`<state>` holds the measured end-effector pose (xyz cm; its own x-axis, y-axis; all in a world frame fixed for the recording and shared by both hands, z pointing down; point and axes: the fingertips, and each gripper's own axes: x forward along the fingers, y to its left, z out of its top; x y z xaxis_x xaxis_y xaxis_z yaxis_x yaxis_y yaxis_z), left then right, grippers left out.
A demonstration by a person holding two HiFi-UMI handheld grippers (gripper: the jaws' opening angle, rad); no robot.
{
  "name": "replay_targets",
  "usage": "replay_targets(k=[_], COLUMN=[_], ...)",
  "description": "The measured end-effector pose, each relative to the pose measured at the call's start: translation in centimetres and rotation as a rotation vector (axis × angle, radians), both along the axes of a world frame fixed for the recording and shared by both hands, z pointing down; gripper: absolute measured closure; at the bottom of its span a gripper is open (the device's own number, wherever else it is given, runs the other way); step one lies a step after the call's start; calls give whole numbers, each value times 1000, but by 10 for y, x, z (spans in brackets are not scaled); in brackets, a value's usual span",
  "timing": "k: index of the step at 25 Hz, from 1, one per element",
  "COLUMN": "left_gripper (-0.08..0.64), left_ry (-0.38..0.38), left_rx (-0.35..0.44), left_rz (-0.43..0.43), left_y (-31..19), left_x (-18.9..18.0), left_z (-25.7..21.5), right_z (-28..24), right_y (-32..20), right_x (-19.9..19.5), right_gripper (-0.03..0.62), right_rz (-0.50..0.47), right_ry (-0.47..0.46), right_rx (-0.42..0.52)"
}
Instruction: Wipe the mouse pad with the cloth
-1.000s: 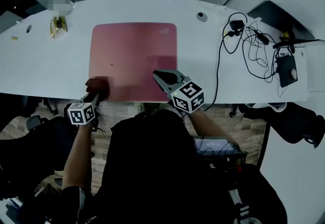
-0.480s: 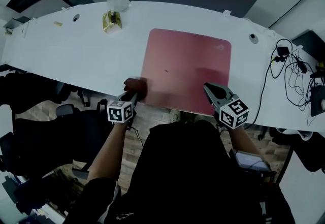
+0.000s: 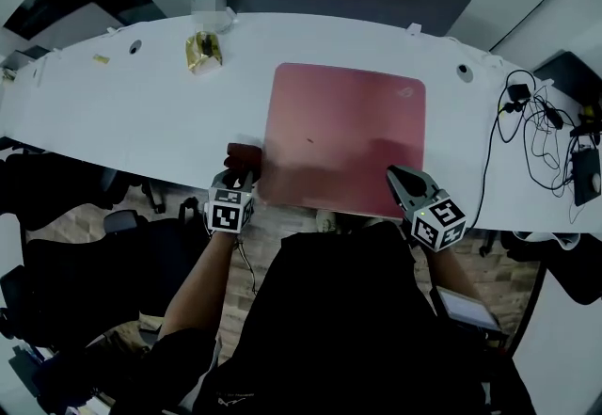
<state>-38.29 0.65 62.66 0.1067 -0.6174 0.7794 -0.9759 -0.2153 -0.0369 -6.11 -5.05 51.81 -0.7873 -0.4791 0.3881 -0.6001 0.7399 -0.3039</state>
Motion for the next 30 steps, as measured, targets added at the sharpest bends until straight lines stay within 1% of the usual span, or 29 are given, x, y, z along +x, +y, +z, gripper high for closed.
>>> replay_targets(k=[2,7,10,22,28,30], left_gripper=[503,503,503,503,503,503], left_ry=[-35,-16,-22,30,69,82], left_rx=[-37,-79,-90,-98,-123,-130], left_rz=[71,210,280,440,501,534], left_y=[-6,-14,-14,-31,-35,-36], left_x=[13,57,77,144,179,193], left_z=[8,17,21,24,24,23], right_z=[1,2,4,9,12,13], right_y=[2,6,8,11,12,13], right_x=[8,25,30,50,59,62], right_gripper=[566,566,566,566,566,566], right_rz=[31,105,132,219,261,276], right_ry=[6,8,10,1,-8,-8], right_rx=[-3,-4,-7,-11,-16,-19])
